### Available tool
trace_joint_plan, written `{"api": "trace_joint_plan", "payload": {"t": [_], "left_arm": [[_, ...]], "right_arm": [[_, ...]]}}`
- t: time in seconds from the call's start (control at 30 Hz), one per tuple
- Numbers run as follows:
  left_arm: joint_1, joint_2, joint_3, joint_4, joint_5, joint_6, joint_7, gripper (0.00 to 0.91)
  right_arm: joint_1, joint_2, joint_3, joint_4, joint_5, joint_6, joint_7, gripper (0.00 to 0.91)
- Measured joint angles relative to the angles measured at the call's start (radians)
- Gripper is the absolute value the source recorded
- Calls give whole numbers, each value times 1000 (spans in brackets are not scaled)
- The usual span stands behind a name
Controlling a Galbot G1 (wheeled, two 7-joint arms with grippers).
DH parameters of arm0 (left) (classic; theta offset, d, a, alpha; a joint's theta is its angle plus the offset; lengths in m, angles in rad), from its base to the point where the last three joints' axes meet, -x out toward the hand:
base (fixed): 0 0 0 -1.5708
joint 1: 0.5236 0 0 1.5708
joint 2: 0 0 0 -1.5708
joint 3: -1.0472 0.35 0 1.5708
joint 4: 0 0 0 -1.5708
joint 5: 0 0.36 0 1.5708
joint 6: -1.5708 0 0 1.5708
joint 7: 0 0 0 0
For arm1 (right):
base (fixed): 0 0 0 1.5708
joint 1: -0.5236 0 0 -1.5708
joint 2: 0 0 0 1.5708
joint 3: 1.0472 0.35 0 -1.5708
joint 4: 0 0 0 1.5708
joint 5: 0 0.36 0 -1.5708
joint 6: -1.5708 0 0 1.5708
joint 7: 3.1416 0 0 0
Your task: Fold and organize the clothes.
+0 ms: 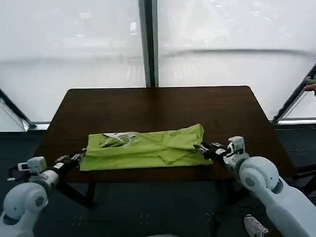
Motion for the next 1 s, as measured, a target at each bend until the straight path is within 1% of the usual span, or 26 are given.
{"api": "trace_joint_plan", "payload": {"t": [0.07,0.17,0.3,0.43,0.63,0.73,0.97,1.0], "left_arm": [[17,10,-16,-25,-10,2,-4,68],[52,27,-43,-84,-32,5,-10,59],[117,44,-87,-175,-66,8,-18,49],[210,63,-151,-283,-100,10,-22,49],[337,78,-233,-418,-106,10,-23,49],[388,83,-261,-456,-105,8,-23,49],[506,68,-317,-546,-90,7,-23,49],[520,66,-323,-556,-88,7,-24,49]], "right_arm": [[-7,0,6,7,4,37,-8,0],[-21,-7,12,29,23,78,-6,0],[-51,-34,17,88,55,84,13,0],[-79,-70,25,169,89,80,31,0],[-136,-135,52,322,152,44,66,0],[-174,-169,64,404,176,17,92,0],[-294,-254,112,581,221,-69,146,0],[-314,-268,119,607,226,-71,150,0]]}}
